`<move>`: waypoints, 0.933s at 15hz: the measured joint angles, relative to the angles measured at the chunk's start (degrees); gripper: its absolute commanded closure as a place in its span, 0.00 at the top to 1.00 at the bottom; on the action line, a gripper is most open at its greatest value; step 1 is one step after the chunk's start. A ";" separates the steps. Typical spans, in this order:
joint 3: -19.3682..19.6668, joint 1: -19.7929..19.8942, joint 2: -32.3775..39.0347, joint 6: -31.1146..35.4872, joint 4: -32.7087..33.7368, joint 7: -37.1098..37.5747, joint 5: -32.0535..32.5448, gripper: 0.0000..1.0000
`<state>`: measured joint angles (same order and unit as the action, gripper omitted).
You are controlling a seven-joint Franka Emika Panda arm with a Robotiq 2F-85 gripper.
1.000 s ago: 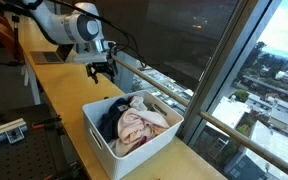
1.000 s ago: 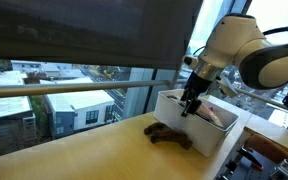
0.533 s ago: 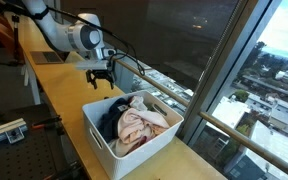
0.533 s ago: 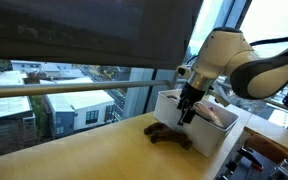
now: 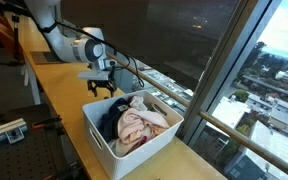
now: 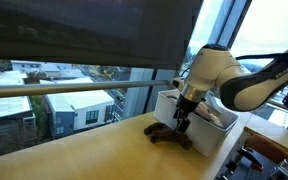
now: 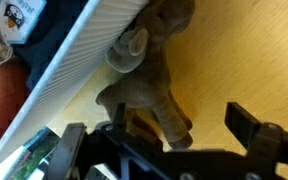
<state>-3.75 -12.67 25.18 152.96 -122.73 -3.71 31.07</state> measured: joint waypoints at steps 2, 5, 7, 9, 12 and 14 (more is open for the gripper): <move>0.46 -0.07 2.40 0.37 1.37 0.00 0.00 1.00; 2.02 -0.08 5.94 1.65 2.94 -0.07 0.00 1.00; 3.53 -0.01 7.91 2.32 4.00 -0.22 0.00 1.00; 4.59 0.10 9.66 2.74 5.06 -0.36 0.00 0.89; 5.43 0.16 11.96 3.56 5.86 -0.39 -0.03 0.58; 5.44 0.15 13.02 3.69 5.79 -0.39 -0.14 0.42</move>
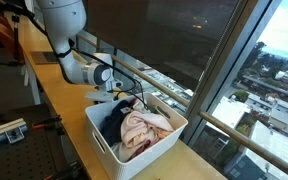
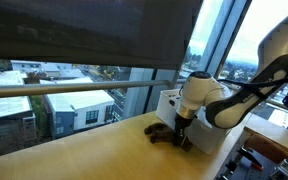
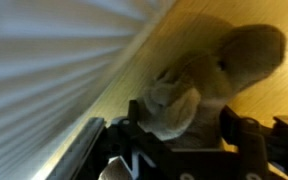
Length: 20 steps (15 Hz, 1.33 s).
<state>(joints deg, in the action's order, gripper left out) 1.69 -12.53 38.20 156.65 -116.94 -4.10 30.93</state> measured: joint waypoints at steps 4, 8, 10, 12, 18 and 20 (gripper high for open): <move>-0.34 -1.17 -0.66 0.84 -1.76 0.15 -0.06 0.15; -2.26 -4.17 -4.33 0.98 -6.25 1.42 -0.09 0.00; -3.95 -5.89 -7.59 0.95 -8.42 2.26 -0.34 0.01; -5.53 -6.85 -11.88 0.62 -9.87 2.35 -1.09 0.00; -6.02 -3.12 -26.56 -4.32 -10.47 -0.58 -3.26 0.00; -5.52 0.34 -30.63 -5.79 -10.17 -2.74 -3.77 0.00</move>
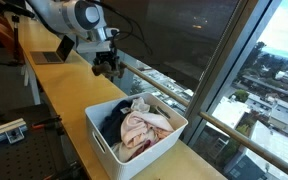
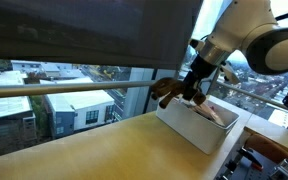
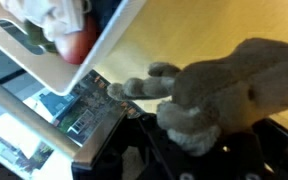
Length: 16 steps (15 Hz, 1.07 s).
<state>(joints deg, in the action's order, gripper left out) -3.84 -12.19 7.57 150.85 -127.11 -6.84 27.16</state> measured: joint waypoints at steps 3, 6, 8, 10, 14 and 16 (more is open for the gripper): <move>1.63 5.23 -4.13 -1.14 0.91 -3.43 -0.66 0.00; 3.61 9.26 -5.31 -1.15 1.76 -5.36 -0.67 0.00; 4.81 11.35 -5.15 -1.12 1.79 -5.96 -0.66 0.00; 5.80 13.02 -4.50 -1.05 1.69 -6.22 -0.67 0.24; 6.78 14.98 -2.68 -0.76 1.22 -6.24 -0.79 0.46; 6.95 15.43 -2.02 -0.74 1.22 -6.25 -1.42 0.61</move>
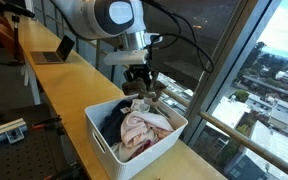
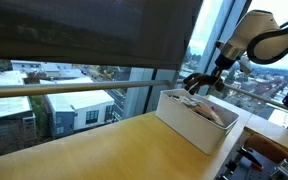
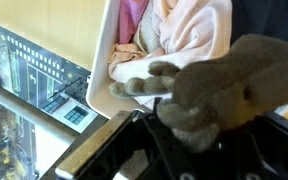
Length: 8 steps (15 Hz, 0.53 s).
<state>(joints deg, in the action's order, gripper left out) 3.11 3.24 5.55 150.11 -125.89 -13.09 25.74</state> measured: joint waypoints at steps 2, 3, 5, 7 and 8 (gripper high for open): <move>0.03 0.31 0.15 0.00 0.03 -0.19 -1.09 0.76; 0.04 0.41 0.10 0.00 0.19 -0.40 -1.81 0.84; 0.04 0.46 -0.20 -0.06 0.47 -0.75 -2.87 0.72; 0.03 0.44 -0.09 -0.06 0.25 -0.73 -2.85 0.84; 0.03 0.44 0.05 -0.06 0.22 -0.73 -2.84 0.84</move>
<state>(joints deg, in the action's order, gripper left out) 3.15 3.68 5.59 150.05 -125.67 -13.82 22.89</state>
